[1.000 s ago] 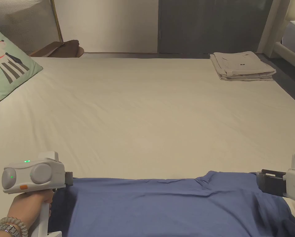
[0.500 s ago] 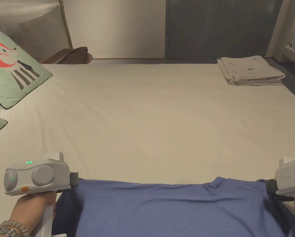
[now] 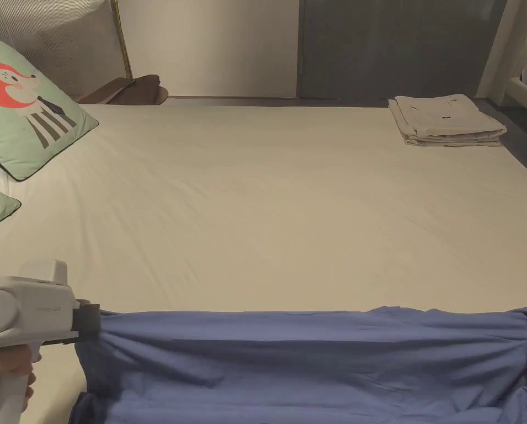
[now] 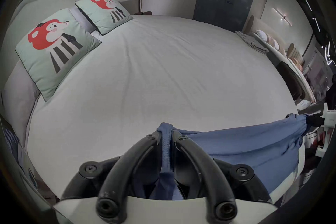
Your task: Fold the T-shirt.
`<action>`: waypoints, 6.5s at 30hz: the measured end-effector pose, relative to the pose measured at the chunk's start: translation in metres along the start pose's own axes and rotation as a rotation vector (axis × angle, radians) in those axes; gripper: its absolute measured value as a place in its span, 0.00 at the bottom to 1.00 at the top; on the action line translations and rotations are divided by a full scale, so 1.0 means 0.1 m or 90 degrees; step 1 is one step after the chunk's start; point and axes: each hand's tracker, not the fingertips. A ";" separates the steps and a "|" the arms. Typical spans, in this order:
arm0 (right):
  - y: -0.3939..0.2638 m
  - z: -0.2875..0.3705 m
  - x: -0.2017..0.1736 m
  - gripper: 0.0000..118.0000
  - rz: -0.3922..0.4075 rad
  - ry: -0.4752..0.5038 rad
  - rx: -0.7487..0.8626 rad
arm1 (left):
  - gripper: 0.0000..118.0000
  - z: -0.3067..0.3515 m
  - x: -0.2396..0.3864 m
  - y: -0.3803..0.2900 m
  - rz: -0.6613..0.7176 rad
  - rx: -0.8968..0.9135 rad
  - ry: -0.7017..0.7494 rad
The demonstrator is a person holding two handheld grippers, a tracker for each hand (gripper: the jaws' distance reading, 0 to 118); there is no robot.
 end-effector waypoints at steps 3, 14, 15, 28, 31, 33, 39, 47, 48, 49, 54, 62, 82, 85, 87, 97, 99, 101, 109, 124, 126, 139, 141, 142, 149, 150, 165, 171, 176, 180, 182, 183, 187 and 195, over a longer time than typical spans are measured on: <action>-0.26 0.24 -0.01 0.01 0.000 0.009 0.001 | 0.04 0.25 -0.05 -0.28 -0.004 -0.009 -0.011; -1.42 0.39 -0.11 0.01 0.013 0.002 -0.071 | 0.04 0.54 -0.14 -1.35 -0.005 -0.075 0.002; -1.48 0.38 -0.11 0.01 0.009 -0.002 -0.076 | 0.04 0.50 -0.19 -1.42 -0.004 -0.082 0.003; -1.86 0.18 -0.19 0.01 0.019 -0.035 -0.103 | 0.04 0.46 -0.26 -1.87 -0.001 -0.111 0.019; -1.91 0.16 -0.24 0.01 0.038 -0.045 -0.097 | 0.08 0.37 -0.30 -1.89 0.012 -0.101 0.021; -1.94 0.23 -0.23 0.04 0.043 -0.052 -0.068 | 0.34 0.36 -0.29 -1.91 0.001 -0.079 0.063; -1.87 0.62 -0.30 0.67 -0.017 -0.058 0.126 | 0.81 0.75 -0.19 -1.78 0.031 0.087 0.038; -1.38 0.84 -0.87 0.67 -0.054 -0.105 0.379 | 0.79 1.16 0.44 -1.34 0.043 0.297 0.001; -1.33 0.87 -0.98 0.63 -0.062 -0.103 0.398 | 0.76 1.18 0.50 -1.31 0.042 0.311 -0.005; -1.32 0.87 -1.03 0.51 -0.070 -0.098 0.408 | 0.63 1.20 0.54 -1.28 0.038 0.311 -0.006; -1.31 0.82 -1.28 0.01 -0.078 -0.114 0.455 | 0.07 1.20 0.64 -1.23 0.022 0.355 -0.005; -1.29 0.84 -1.48 0.00 -0.059 -0.087 0.470 | 0.00 1.15 0.22 -1.21 0.079 0.309 -0.135; -1.33 0.72 -1.96 0.00 -0.010 -0.067 0.421 | 0.92 0.05 -1.07 -1.61 0.297 -0.095 -0.371; -1.32 0.68 -2.00 0.00 -0.003 -0.067 0.417 | 0.92 -0.07 -0.95 -1.68 0.314 -0.104 -0.411; -1.31 0.68 -2.02 0.00 -0.002 -0.066 0.417 | 0.92 -0.02 -0.85 -1.65 0.319 -0.102 -0.425; -1.31 0.69 -2.14 0.00 0.012 -0.051 0.417 | 0.33 -0.15 -0.87 -1.61 0.337 -0.122 -0.431; -1.31 0.68 -2.15 0.00 0.011 -0.049 0.416 | 0.09 -0.17 -0.91 -1.64 0.329 -0.135 -0.371; -1.34 0.63 -2.12 0.00 0.010 -0.048 0.414 | 0.07 -0.16 -0.99 -1.69 0.377 -0.139 -0.435; -1.32 0.70 -2.11 0.00 0.006 -0.053 0.419 | 0.03 -0.02 -1.26 -1.56 0.373 -0.118 -0.399; -1.29 0.68 -2.20 0.00 0.012 -0.021 0.428 | 0.03 0.63 -1.55 -1.39 0.365 -0.033 -0.334; -1.30 0.69 -2.21 0.00 0.011 -0.015 0.429 | 0.03 0.69 -1.29 -1.32 0.354 -0.033 -0.378; -1.48 0.76 -1.94 0.00 -0.012 -0.013 0.432 | 0.03 -0.19 0.45 -1.27 0.210 -0.138 -0.400; -1.51 0.80 -1.88 0.00 -0.019 -0.017 0.433 | 0.03 -0.29 0.65 -1.30 0.197 -0.150 -0.390; -1.52 0.81 -1.85 0.00 -0.025 -0.020 0.433 | 0.03 -0.34 0.74 -1.31 0.188 -0.151 -0.380; -1.58 0.82 -1.67 0.00 -0.045 -0.027 0.435 | 0.18 -0.43 1.11 -1.45 0.160 -0.121 -0.327; -1.58 0.82 -1.67 0.00 -0.047 -0.027 0.434 | 0.33 -0.42 1.07 -1.44 0.162 -0.115 -0.344; -1.62 0.70 -1.59 0.00 -0.051 -0.007 0.422 | 0.06 -0.02 1.40 -2.02 -0.037 0.116 -0.129; -1.62 0.71 -1.57 0.00 -0.057 -0.010 0.419 | 0.06 0.03 1.93 -2.25 -0.108 0.114 -0.138; -1.65 0.75 -1.53 0.00 -0.058 -0.016 0.420 | 0.06 -0.02 2.23 -2.34 -0.150 0.109 -0.144; -1.66 0.75 -1.53 0.00 -0.063 -0.017 0.420 | 0.06 -0.01 2.25 -2.31 -0.131 0.110 -0.169; -1.65 0.75 -1.54 0.00 -0.064 -0.016 0.419 | 0.06 0.01 2.23 -2.27 -0.119 0.102 -0.200; -1.65 0.75 -1.55 0.00 -0.063 -0.014 0.419 | 0.06 0.02 2.19 -2.27 -0.116 0.101 -0.218; -1.63 0.77 -1.60 0.00 -0.058 -0.008 0.422 | 0.06 0.15 1.85 -2.09 -0.020 0.083 -0.312; -1.55 0.76 -1.71 0.00 -0.049 0.009 0.427 | 0.10 0.24 0.35 -1.57 0.188 0.056 -0.447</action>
